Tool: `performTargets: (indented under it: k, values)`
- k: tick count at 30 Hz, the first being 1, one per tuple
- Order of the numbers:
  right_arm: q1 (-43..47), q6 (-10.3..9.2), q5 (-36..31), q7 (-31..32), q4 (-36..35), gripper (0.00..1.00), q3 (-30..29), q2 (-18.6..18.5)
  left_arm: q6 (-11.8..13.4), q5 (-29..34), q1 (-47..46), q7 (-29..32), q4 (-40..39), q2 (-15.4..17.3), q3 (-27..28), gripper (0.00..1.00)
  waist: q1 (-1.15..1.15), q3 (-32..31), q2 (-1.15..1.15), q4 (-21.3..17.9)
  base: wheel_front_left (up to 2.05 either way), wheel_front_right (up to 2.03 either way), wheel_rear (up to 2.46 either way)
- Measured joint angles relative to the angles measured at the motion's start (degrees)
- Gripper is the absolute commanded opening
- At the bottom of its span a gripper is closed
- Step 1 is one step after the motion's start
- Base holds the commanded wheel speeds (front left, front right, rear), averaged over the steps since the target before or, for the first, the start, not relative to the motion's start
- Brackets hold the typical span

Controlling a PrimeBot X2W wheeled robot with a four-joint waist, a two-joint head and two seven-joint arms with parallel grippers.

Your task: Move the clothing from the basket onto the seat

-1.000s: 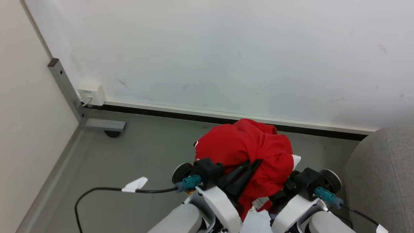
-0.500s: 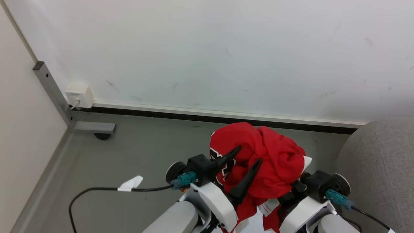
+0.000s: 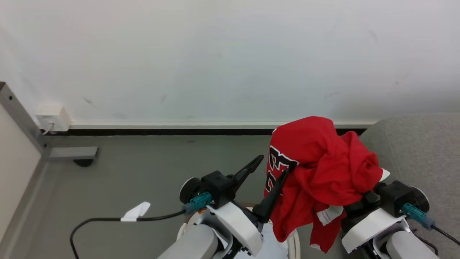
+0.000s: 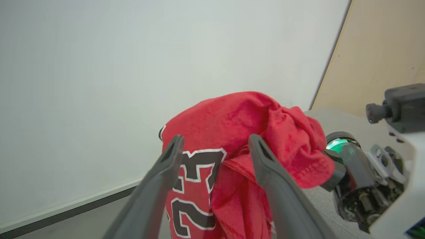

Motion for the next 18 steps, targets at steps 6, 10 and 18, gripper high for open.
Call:
performTargets:
  k: [6, 10, 18]
  values:
    - [0.19, 0.00, -0.02, -0.01, -2.45, 0.00, -3.59, -1.01, -0.42, 1.45, 0.73, -0.02, -1.69, 0.25, 0.69, 1.00, 0.00, 1.07, 0.00, -4.88, 0.00, 0.00, 0.00]
    - [0.37, 0.00, -0.75, -0.01, -4.15, 0.00, -5.26, -1.91, -0.85, 1.97, 1.07, -0.02, -2.22, 0.21, 1.13, 1.00, 0.00, 1.74, 0.00, -8.59, 0.00, 0.00, 0.00]
    - [1.90, 0.00, -1.92, -0.01, -6.91, 0.00, -9.21, -2.97, -1.83, 2.86, 1.38, -0.02, -1.91, 0.04, 1.34, 1.00, 0.00, 2.87, 0.00, -16.22, 0.00, 0.00, 0.00]
